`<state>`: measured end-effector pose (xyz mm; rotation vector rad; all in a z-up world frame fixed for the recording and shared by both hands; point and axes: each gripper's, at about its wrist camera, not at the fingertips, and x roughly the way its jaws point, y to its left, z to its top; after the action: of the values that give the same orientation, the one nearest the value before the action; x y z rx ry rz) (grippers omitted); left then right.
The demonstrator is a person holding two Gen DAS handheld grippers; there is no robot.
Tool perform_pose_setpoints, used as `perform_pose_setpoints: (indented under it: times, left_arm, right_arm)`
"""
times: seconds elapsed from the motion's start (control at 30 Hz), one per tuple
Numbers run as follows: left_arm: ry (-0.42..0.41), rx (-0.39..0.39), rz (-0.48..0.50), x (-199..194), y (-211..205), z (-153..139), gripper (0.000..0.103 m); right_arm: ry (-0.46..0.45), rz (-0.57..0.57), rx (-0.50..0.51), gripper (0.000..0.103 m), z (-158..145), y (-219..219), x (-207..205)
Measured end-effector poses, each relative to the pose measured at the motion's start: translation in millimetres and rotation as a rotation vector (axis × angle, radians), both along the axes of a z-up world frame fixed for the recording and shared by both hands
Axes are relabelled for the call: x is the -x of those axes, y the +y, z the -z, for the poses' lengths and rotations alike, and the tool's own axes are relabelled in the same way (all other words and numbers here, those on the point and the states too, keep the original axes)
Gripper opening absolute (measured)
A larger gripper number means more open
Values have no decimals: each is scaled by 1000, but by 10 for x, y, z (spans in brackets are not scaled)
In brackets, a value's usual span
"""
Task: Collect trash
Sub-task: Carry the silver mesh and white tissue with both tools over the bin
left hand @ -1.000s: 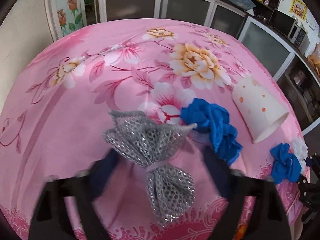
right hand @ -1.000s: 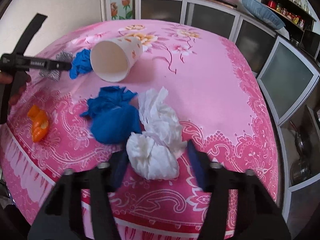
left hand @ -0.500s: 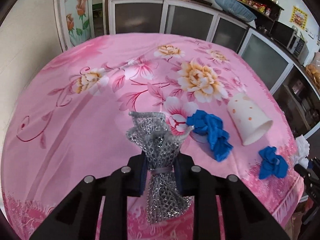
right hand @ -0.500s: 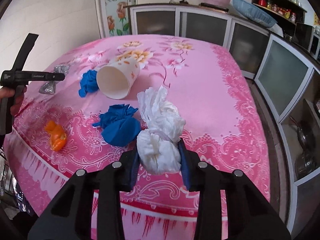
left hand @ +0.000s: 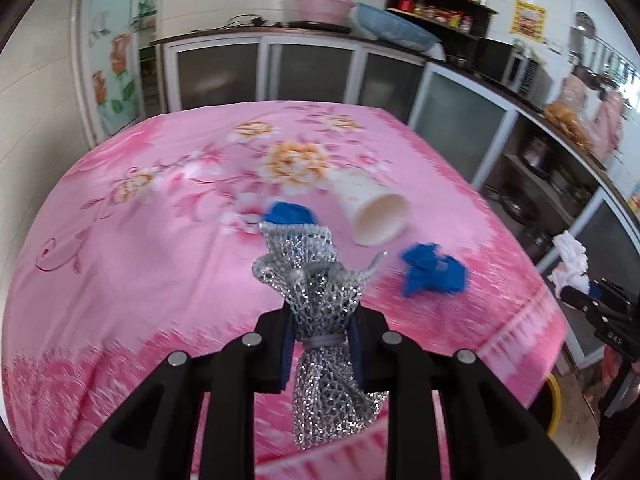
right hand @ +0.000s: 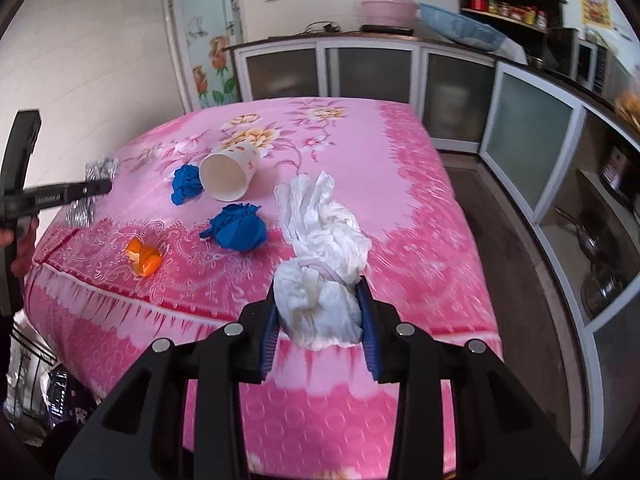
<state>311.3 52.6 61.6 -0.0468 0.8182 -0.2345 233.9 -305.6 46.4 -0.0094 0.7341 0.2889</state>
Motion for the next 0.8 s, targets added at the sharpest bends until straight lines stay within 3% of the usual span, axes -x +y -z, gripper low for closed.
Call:
perform_pose_setpoints:
  times: [0.43,0.8]
  left_arm:
    - [-32,28,350,532,-1459,-55,21]
    - [-28,41,709,1009,-3112,121,22]
  right_arm:
    - [-25,229,-25,33,-65,-947,917]
    - [28,510,-35,33,242,-2000,1847]
